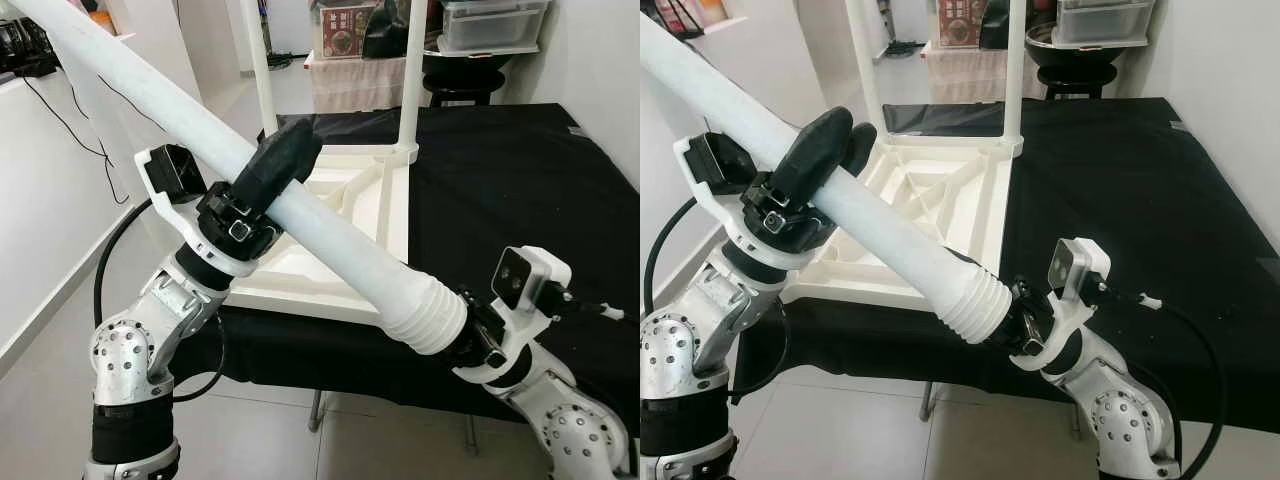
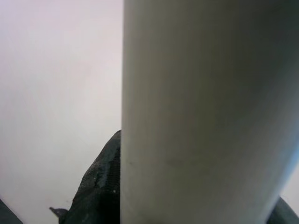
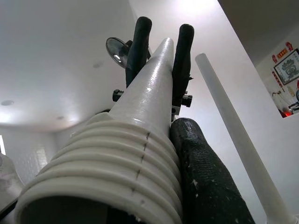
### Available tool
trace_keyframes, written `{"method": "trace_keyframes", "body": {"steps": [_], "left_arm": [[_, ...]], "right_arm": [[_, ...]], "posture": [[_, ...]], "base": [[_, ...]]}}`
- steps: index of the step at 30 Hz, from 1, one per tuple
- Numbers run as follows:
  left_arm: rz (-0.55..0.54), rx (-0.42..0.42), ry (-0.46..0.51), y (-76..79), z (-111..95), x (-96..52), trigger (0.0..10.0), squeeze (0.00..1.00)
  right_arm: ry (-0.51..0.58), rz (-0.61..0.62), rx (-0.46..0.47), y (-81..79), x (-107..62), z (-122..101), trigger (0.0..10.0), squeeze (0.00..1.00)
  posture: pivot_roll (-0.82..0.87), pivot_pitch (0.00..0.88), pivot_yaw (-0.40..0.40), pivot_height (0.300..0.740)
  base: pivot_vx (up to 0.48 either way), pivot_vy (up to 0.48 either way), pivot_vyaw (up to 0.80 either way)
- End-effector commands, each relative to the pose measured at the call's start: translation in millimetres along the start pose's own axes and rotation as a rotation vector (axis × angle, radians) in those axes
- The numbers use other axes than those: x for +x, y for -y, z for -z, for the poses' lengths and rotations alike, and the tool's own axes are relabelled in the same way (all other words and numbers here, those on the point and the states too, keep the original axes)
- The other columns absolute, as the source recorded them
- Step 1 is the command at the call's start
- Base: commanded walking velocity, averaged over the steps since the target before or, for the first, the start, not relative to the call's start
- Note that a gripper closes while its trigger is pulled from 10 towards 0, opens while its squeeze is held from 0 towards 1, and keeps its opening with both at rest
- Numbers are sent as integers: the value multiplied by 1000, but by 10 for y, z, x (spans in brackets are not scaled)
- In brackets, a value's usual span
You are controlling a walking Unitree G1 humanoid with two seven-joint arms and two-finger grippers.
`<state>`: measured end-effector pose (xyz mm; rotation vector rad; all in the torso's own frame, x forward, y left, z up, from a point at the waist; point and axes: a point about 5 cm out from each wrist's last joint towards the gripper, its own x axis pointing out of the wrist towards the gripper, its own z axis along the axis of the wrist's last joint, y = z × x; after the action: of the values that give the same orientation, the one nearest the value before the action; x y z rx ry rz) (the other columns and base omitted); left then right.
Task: Building children table
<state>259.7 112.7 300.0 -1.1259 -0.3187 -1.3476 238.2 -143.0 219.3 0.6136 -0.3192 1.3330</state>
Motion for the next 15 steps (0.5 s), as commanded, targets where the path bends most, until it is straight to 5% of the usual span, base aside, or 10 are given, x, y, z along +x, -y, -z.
{"method": "trace_keyframes", "body": {"steps": [1,3,4,6,7,15], "left_arm": [[106,-11,44,151,-87,65,0,0],[106,-7,54,160,-115,72,0,0],[103,2,69,165,-155,84,0,0],[103,2,69,165,-155,84,0,0],[100,8,78,167,-180,92,0,0],[98,149,201,257,-658,144,0,0]], "right_arm": [[-46,59,5,68,-38,74,10000,0],[-46,79,-1,90,-42,76,10000,0],[-42,113,21,131,-53,83,10000,882],[-42,113,21,131,-53,83,10000,882],[-40,136,38,159,-61,88,10000,1000],[-35,224,78,182,-266,177,10000,1000]], "posture": [[-65,73,71,740],[-65,74,71,740],[-65,74,71,740],[-65,74,71,740],[-65,74,71,740],[-70,74,66,740]], "base": [[0,0,0],[0,0,0],[0,0,0],[0,0,0],[0,0,0],[0,0,0]]}}
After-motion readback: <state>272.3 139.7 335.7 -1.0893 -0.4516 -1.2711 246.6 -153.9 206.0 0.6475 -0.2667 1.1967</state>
